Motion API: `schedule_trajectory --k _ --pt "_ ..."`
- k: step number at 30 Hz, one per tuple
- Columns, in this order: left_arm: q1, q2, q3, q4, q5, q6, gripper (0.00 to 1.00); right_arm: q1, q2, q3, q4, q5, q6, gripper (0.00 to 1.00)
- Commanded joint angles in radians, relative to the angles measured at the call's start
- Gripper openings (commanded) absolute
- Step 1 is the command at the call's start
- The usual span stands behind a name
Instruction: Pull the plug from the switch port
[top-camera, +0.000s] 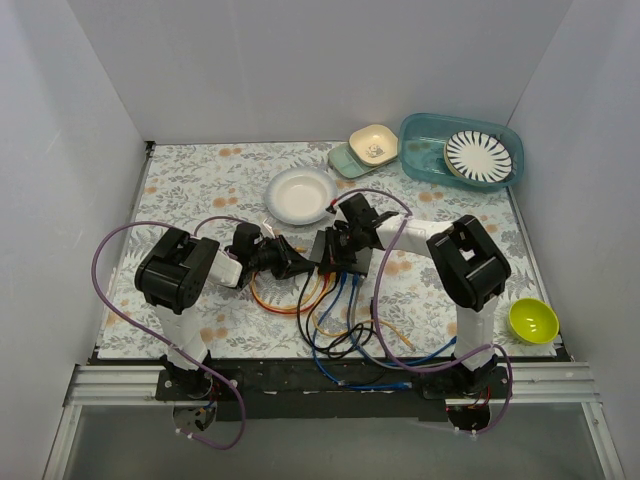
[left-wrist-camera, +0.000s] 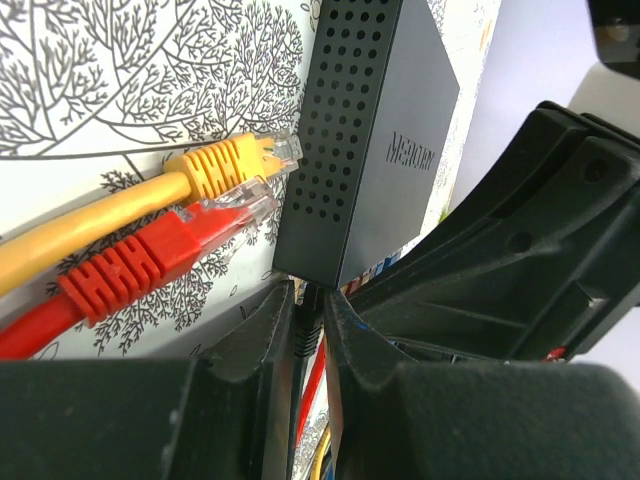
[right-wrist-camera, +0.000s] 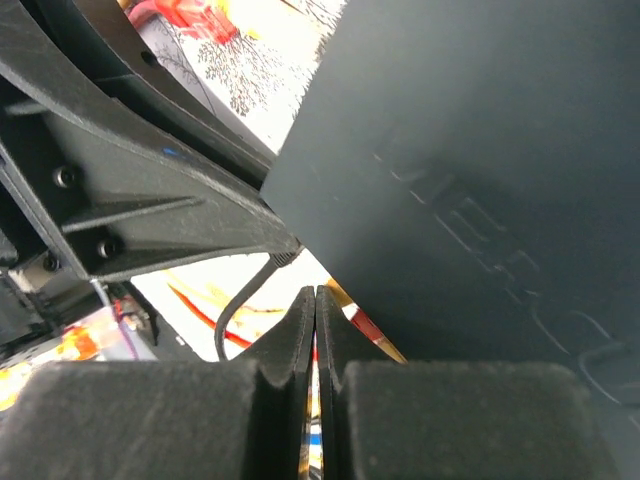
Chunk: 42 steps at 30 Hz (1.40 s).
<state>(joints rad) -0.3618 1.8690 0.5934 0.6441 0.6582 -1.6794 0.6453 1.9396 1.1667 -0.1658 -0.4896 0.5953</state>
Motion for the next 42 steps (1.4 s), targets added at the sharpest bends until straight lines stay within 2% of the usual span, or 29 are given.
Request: schedule_trajectory --k 1,8,16,20,21,23,26,28,30,31,32,37,41,42 --pt "0.000 -0.011 -0.010 -0.057 -0.032 0.030 0.00 0.017 0.048 0.048 -0.107 0.178 -0.065 0.04" --pt "0.001 -0.082 -0.050 -0.115 -0.022 0.073 0.00 0.017 0.102 0.109 -0.166 0.403 -0.075 0.04" --pt "0.004 -0.223 -0.099 -0.196 -0.057 0.106 0.00 0.017 0.075 0.087 -0.126 0.418 -0.066 0.03" --pt "0.038 -0.344 -0.092 -0.262 -0.150 0.086 0.01 0.019 -0.084 -0.016 -0.018 0.396 -0.045 0.04" --pt "0.044 -0.372 -0.083 -0.297 -0.198 0.080 0.04 0.017 -0.111 -0.025 -0.006 0.407 -0.039 0.04" --pt "0.069 -0.413 -0.041 -0.328 -0.230 0.063 0.22 0.004 -0.171 -0.036 0.000 0.421 -0.022 0.04" --pt "0.089 -0.404 0.023 -0.376 -0.230 0.055 0.41 -0.053 -0.208 -0.055 0.029 0.384 0.015 0.04" --pt "0.090 -0.387 0.078 -0.383 -0.209 0.053 0.45 -0.110 -0.205 -0.053 0.049 0.349 0.047 0.05" --pt "0.089 -0.358 0.118 -0.389 -0.190 0.040 0.56 -0.140 -0.185 -0.042 0.060 0.306 0.050 0.06" --pt "0.089 -0.352 0.126 -0.399 -0.187 0.032 0.64 -0.168 -0.177 -0.026 0.057 0.304 0.052 0.06" --pt "0.087 -0.346 0.131 -0.403 -0.184 0.015 0.98 -0.182 -0.162 -0.019 0.061 0.315 0.054 0.06" --pt "0.077 -0.349 0.114 -0.383 -0.163 -0.025 0.98 -0.274 -0.090 0.049 0.098 0.377 0.055 0.10" --pt "0.008 -0.350 0.123 -0.360 -0.149 -0.031 0.98 -0.318 0.030 0.166 0.091 0.385 0.054 0.13" --pt "-0.014 -0.341 0.132 -0.371 -0.155 -0.035 0.98 -0.322 0.054 0.198 0.044 0.384 0.043 0.12"
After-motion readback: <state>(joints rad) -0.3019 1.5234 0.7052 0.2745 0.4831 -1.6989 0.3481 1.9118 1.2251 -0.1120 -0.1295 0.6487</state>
